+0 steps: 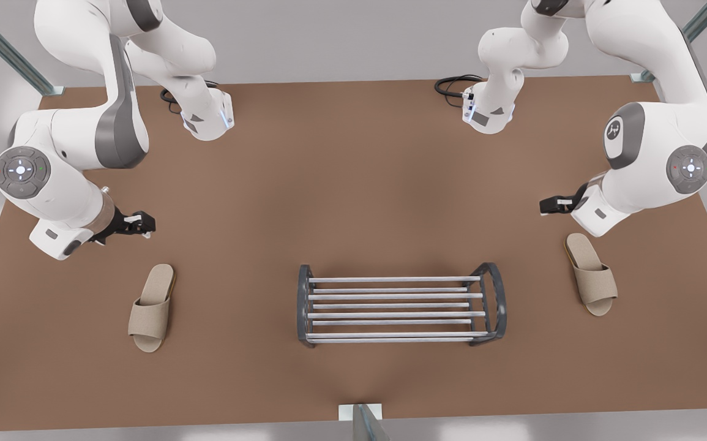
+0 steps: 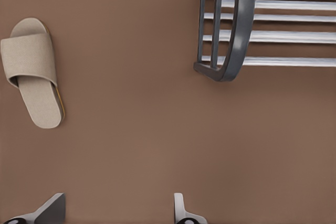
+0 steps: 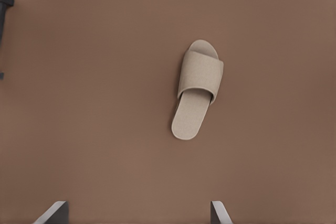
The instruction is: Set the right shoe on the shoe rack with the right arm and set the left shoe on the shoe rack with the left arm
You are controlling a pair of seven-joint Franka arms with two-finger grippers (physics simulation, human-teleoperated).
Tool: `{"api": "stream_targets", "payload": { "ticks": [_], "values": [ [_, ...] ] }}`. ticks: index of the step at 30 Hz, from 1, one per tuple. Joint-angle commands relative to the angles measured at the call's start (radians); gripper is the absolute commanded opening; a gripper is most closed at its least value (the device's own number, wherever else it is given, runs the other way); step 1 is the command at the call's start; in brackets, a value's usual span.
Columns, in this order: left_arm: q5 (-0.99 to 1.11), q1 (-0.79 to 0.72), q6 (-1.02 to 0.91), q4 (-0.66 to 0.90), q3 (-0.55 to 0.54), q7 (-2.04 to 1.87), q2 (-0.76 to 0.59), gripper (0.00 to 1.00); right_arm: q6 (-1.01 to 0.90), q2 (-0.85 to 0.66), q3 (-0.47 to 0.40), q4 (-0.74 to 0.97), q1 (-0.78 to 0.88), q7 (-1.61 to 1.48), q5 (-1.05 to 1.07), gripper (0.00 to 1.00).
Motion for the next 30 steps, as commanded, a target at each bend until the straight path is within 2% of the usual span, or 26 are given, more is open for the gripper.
{"api": "stream_targets", "payload": {
  "ticks": [1,5,6,7,9,11,12,13,14,15,16,18,21,22,24,25,26,27,30],
  "values": [
    [-0.001,0.000,0.008,0.000,0.000,-0.009,-0.001,1.00,0.004,0.000,0.000,0.001,0.000,-0.024,0.002,1.00],
    [0.007,0.006,0.013,0.000,-0.001,-0.011,0.024,1.00,0.006,0.014,-0.001,-0.018,-0.014,-0.026,0.005,1.00],
    [0.001,0.012,0.013,0.000,0.023,0.021,0.024,1.00,0.013,0.006,0.000,-0.059,-0.093,-0.078,0.079,1.00],
    [-0.036,0.002,0.013,-0.007,0.137,0.211,0.024,1.00,0.044,0.014,-0.001,-0.096,-0.184,-0.224,0.146,1.00],
    [-0.192,-0.077,0.180,-0.115,0.388,0.437,0.022,1.00,0.173,0.052,-0.001,-0.210,-0.347,-0.466,0.275,1.00],
    [-0.389,-0.086,0.451,-0.265,0.555,0.871,0.020,1.00,0.279,0.088,-0.001,-0.306,-0.465,-0.624,0.398,1.00],
    [-0.571,-0.120,0.678,-0.398,0.637,1.135,0.011,1.00,0.346,0.091,-0.001,-0.363,-0.502,-0.712,0.461,1.00],
    [-0.878,-0.126,0.902,-0.532,0.644,1.435,0.010,1.00,0.418,0.091,-0.001,-0.423,-0.526,-0.810,0.528,1.00],
    [-1.325,-0.146,1.074,-0.656,0.638,1.844,0.005,1.00,0.481,0.092,-0.001,-0.464,-0.548,-0.934,0.603,1.00],
    [-1.729,-0.140,1.209,-0.711,0.576,2.213,-0.013,1.00,0.568,0.091,-0.001,-0.512,-0.560,-1.080,0.680,1.00],
    [-2.071,-0.127,1.245,-0.765,0.545,2.506,-0.036,1.00,0.680,0.091,-0.001,-0.572,-0.577,-1.274,0.781,1.00],
    [-2.354,-0.075,1.193,-0.851,0.545,2.766,-0.052,1.00,0.813,0.111,-0.003,-0.638,-0.580,-1.629,1.001,0.99],
    [-2.440,-0.038,0.913,-0.993,0.625,2.833,-0.052,1.00,0.894,0.115,-0.006,-0.647,-0.592,-2.091,1.191,1.00],
    [-2.472,-0.040,0.763,-1.070,0.657,2.836,-0.049,1.00,0.941,0.120,-0.007,-0.662,-0.594,-2.187,1.200,1.00],
    [-2.648,-0.040,0.659,-1.144,0.657,2.911,-0.044,1.00,1.013,0.143,-0.007,-0.670,-0.591,-2.503,1.349,1.00],
    [-2.867,-0.048,0.666,-1.149,0.619,2.887,-0.029,1.00,1.101,0.145,-0.006,-0.685,-0.572,-2.615,1.409,1.00],
    [-2.989,-0.044,0.700,-1.147,0.542,2.780,-0.033,1.00,1.153,0.145,-0.004,-0.699,-0.563,-2.703,1.450,1.00],
    [-3.053,-0.040,0.757,-1.141,0.474,2.622,-0.038,1.00,1.187,0.155,-0.004,-0.705,-0.563,-2.836,1.539,1.00],
    [-3.055,-0.021,0.823,-1.113,0.468,2.416,-0.058,1.00,1.294,0.157,-0.003,-0.722,-0.531,-3.072,1.732,1.00]
  ]
}}
